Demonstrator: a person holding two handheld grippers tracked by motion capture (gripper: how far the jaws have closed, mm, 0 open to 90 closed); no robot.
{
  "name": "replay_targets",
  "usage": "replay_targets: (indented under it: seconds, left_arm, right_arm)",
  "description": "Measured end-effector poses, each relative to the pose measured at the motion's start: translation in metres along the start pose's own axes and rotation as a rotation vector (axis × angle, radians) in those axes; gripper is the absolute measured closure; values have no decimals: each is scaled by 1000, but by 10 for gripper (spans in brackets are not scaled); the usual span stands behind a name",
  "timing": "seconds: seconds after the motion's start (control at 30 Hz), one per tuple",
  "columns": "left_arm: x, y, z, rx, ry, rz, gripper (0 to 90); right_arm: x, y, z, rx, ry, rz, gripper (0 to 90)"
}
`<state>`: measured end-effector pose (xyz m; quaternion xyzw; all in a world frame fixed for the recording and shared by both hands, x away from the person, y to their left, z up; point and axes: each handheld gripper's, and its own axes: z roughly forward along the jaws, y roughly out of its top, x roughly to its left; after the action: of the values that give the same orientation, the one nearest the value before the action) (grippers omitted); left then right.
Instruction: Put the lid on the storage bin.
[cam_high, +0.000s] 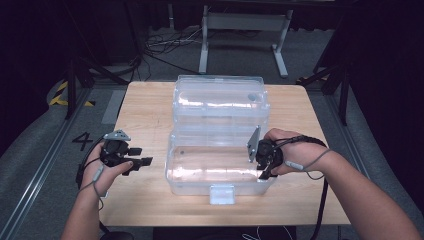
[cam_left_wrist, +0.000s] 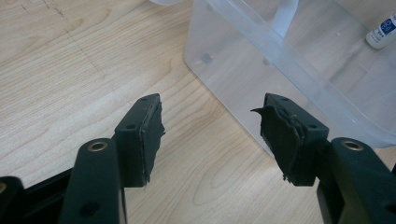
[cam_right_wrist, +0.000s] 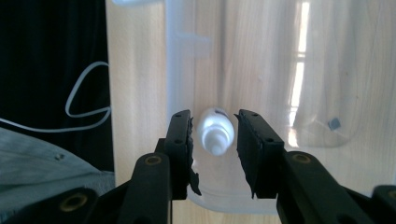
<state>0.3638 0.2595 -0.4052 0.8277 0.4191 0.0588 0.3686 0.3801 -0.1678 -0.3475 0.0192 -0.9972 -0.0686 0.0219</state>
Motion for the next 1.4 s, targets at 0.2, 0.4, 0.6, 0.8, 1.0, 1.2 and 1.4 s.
replay_targets:
  seconds: [0.2, 0.4, 0.6, 0.8, 1.0, 1.2, 1.4]
  left_arm:
    - [0, 4, -3, -16, 6, -5, 366]
    - [-1, 10, -4, -47, 2, 0, 339]
    - [-9, 22, -5, -86, -7, 39, 311]
    - [-16, 39, -8, -127, -10, 75, 310]
    - [-22, 62, -8, -124, -32, 113, 319]
    - [-34, 85, -10, -109, -4, 164, 341]
    - [-44, 106, -8, -111, -2, 204, 346]
  right_arm:
    - [12, 10, 3, -64, 13, 24, 619]
    - [18, 13, 23, -103, 2, 26, 638]
    - [18, 10, 41, -116, -20, 43, 689]
    - [22, 8, 52, -134, -26, 39, 805]
    - [27, 6, 53, -154, -62, 27, 839]
    - [27, 4, 53, -169, -64, 25, 840]
    - [26, 3, 53, -180, -52, 35, 838]
